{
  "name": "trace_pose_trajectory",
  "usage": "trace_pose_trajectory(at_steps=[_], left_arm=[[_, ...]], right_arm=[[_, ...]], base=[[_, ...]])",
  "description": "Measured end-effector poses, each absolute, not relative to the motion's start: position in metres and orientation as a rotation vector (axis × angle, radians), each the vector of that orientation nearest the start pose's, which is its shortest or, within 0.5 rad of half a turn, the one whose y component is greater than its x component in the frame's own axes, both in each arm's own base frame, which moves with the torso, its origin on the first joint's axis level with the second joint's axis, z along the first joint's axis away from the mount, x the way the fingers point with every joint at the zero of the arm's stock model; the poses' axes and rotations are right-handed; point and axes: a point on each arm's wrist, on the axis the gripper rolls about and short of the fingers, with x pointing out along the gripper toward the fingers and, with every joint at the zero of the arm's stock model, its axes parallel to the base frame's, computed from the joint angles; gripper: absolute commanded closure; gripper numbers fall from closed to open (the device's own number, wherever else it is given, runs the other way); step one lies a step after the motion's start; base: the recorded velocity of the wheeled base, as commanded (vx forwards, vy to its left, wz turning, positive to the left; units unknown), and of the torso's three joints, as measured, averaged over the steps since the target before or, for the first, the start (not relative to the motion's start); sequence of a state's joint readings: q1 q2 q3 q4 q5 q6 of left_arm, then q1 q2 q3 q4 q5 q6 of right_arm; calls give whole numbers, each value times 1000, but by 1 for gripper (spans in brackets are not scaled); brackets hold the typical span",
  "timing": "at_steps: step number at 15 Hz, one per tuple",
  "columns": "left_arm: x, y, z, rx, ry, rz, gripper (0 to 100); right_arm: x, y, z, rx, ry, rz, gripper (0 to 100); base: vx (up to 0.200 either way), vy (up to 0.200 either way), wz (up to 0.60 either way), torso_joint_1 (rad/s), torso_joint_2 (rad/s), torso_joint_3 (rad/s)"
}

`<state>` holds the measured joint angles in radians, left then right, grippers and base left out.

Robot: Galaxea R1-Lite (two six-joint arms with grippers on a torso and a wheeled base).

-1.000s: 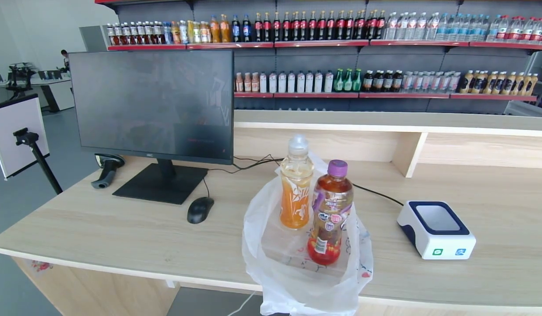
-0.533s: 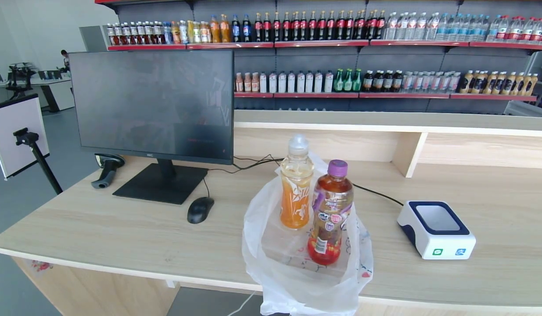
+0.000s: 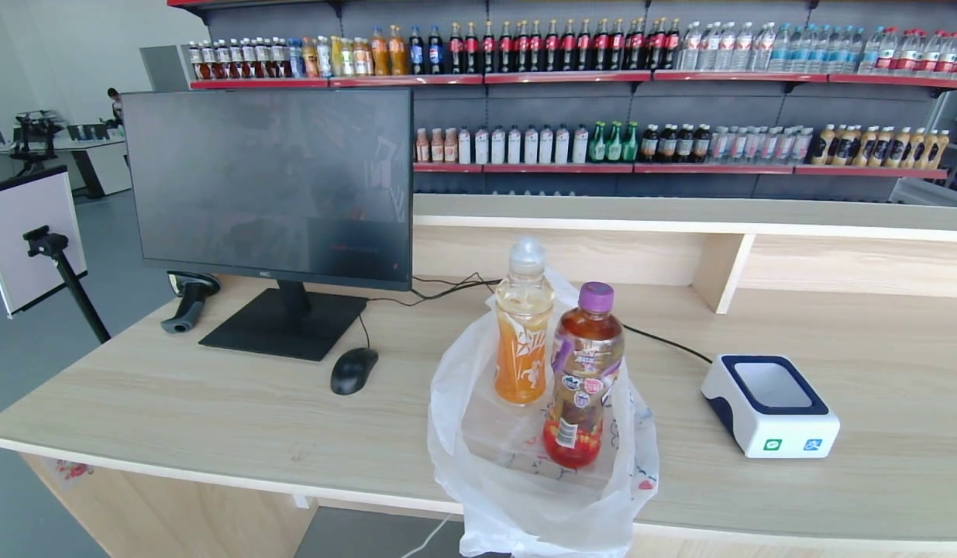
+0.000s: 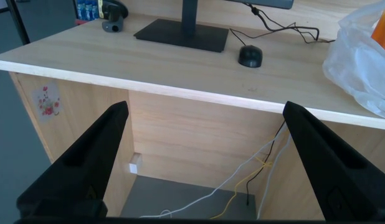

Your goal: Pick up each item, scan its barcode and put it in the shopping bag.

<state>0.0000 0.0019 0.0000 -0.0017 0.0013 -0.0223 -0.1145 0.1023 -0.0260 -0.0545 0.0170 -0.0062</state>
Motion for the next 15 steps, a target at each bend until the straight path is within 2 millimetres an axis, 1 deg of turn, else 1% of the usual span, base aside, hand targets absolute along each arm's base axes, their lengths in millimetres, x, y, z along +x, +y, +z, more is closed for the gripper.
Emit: trace_pose_trajectory(at_steps=[1, 3, 7, 10, 15], left_arm=[[-23, 0, 76, -22, 0, 1, 0], [-23, 0, 76, -23, 0, 1, 0], [-23, 0, 76, -23, 0, 1, 0], [-23, 0, 76, -25, 1, 1, 0], [-23, 0, 76, -26, 1, 1, 0]], right_arm=[[-15, 3, 88, -7, 17, -59, 0], [-15, 3, 85, -11, 22, -58, 0], [-16, 2, 77, 4, 95, -108, 0], [-16, 2, 77, 9, 88, -111, 0], [-16, 2, 77, 17, 88, -113, 0]], base=[[0, 0, 0, 0, 0, 0], [0, 0, 0, 0, 0, 0], [0, 0, 0, 0, 0, 0], [0, 0, 0, 0, 0, 0], [-200, 0, 0, 6, 5, 2]])
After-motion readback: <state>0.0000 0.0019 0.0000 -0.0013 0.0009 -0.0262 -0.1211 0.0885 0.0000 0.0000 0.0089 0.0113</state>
